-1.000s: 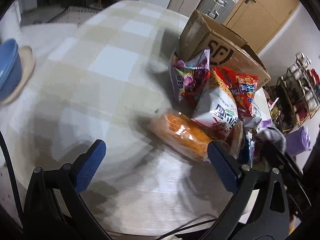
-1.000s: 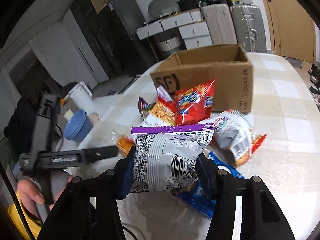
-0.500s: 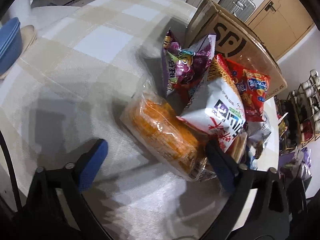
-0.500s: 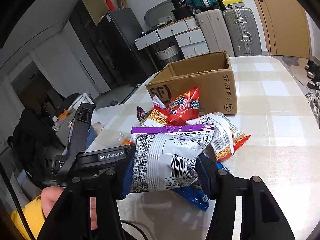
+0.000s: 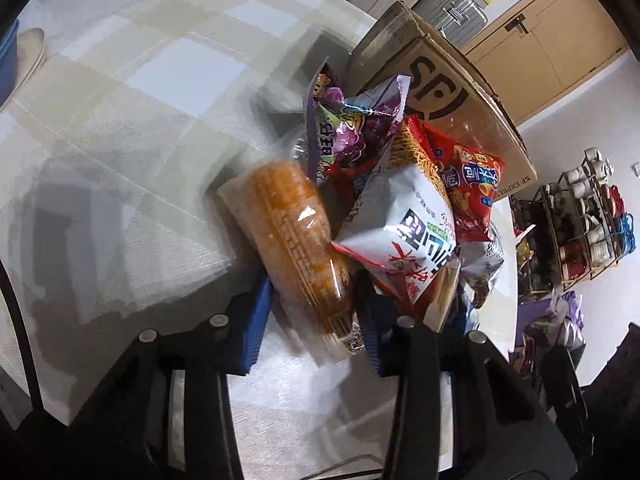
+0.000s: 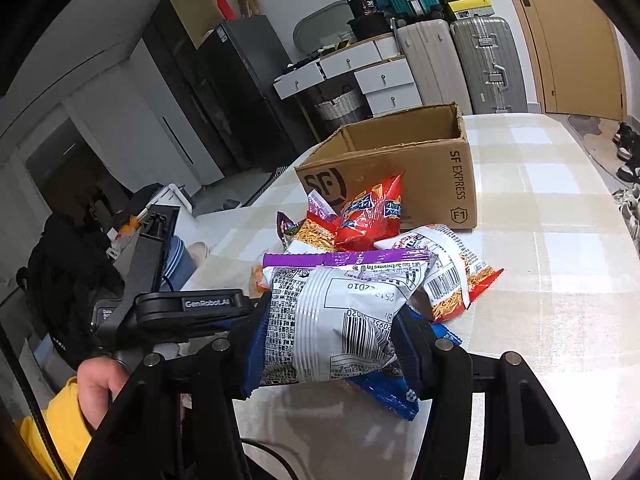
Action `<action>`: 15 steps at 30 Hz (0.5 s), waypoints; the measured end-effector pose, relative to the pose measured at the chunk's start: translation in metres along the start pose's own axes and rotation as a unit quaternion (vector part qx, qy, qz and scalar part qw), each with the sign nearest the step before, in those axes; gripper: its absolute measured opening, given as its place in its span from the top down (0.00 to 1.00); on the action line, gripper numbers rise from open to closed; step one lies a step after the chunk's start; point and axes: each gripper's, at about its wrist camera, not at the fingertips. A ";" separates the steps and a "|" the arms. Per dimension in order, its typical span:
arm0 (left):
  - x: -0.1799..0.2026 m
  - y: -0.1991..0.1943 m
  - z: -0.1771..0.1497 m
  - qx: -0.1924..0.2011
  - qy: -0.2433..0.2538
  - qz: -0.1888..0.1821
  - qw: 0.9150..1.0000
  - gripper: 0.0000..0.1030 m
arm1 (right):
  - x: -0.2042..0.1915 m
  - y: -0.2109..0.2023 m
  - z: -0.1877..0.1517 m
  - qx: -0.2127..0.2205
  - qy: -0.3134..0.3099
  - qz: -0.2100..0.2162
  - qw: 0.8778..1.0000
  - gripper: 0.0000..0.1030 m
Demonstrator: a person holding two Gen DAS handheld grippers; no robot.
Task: Organize snacks
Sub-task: 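Lift both held snacks and carry them over the cardboard box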
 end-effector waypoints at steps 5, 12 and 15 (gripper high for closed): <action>-0.014 -0.009 0.001 -0.003 0.005 -0.005 1.000 0.68 | 0.001 0.003 0.000 -0.002 -0.003 -0.003 1.000 0.46; -0.031 -0.029 0.003 0.006 0.027 -0.006 1.000 0.69 | -0.002 0.007 -0.002 -0.005 -0.009 -0.006 1.000 0.46; -0.038 -0.040 0.005 0.017 0.042 0.006 0.999 0.70 | -0.003 0.009 -0.002 -0.006 -0.013 -0.004 1.000 0.46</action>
Point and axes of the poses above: each gripper's, at about its wrist camera, not at the fingertips, and y roughly the way its jaws point, x to its right, z to its top, and after that the axes turned 9 degrees about x, right-handed
